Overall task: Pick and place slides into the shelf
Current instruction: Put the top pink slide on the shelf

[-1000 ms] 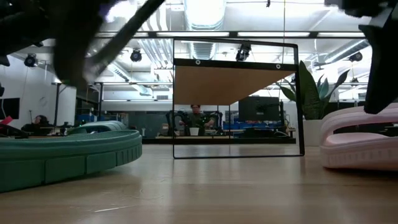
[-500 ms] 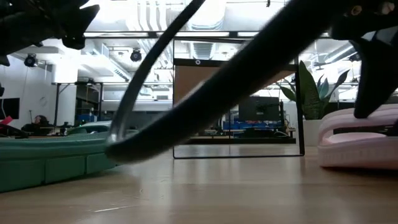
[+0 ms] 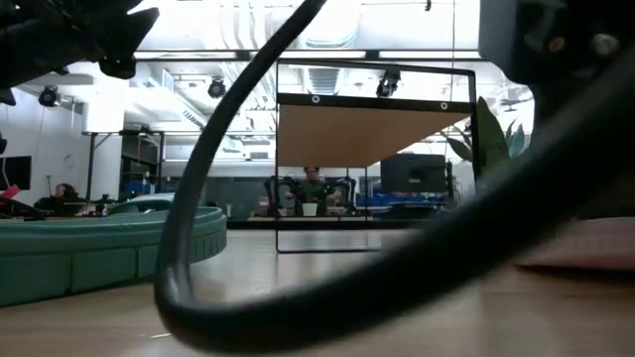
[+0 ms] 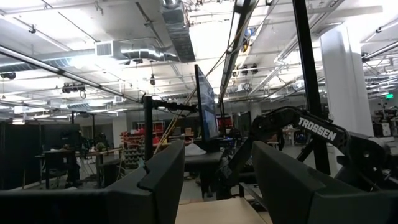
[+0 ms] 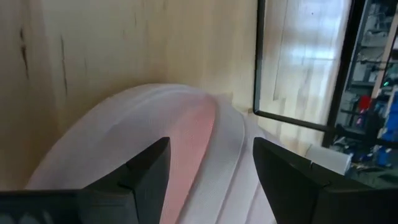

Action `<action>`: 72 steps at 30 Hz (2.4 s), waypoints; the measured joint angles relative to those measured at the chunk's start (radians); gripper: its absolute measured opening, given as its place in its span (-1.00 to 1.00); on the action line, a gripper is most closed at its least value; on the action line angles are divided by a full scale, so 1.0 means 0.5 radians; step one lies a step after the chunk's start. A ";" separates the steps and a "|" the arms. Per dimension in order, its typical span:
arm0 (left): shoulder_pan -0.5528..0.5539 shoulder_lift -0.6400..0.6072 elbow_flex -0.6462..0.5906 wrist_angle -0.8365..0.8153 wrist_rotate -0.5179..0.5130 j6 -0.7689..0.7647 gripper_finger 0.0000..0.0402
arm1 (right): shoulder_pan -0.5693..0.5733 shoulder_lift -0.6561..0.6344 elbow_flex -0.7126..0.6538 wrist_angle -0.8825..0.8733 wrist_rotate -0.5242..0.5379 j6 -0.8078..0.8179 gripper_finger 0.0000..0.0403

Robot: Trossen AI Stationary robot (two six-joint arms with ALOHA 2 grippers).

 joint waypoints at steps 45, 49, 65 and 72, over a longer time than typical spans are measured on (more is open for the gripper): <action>0.000 -0.003 0.000 0.000 -0.001 0.000 -0.13 | -0.005 -0.538 -0.091 0.006 -0.014 0.270 -0.94; 0.000 -0.001 0.000 0.000 0.000 0.000 -0.13 | -0.005 -0.700 -0.075 0.022 -0.009 0.271 -0.94; 0.001 0.000 0.000 0.000 0.002 0.000 -0.13 | 0.051 -1.134 0.224 0.370 0.352 0.054 -0.94; 0.000 0.000 0.000 0.000 0.002 0.000 -0.13 | 0.047 -1.147 0.387 1.087 0.501 -0.722 -0.94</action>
